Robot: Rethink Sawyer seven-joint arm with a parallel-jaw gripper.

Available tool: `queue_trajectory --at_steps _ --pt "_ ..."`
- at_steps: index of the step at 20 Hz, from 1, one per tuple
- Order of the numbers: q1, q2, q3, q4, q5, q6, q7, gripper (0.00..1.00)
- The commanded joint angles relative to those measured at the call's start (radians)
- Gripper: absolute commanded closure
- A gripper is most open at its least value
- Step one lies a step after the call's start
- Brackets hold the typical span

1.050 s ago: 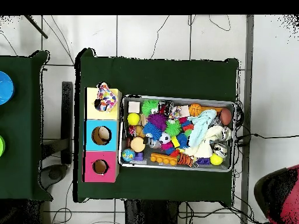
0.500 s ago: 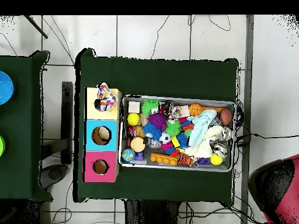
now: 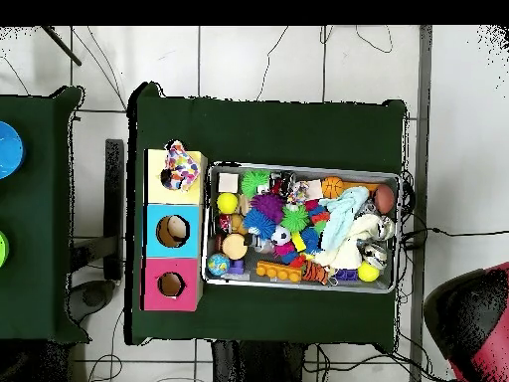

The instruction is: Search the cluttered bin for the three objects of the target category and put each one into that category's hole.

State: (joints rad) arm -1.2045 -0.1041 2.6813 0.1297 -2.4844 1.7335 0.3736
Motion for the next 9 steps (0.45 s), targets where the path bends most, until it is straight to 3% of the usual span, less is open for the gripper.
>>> queue_trajectory --at_steps 1,9 --pt "0.014 0.009 0.018 -0.115 -0.067 -0.017 -0.28 0.0" --pt "0.015 -0.006 0.012 -0.112 -0.061 0.001 -0.291 0.0"
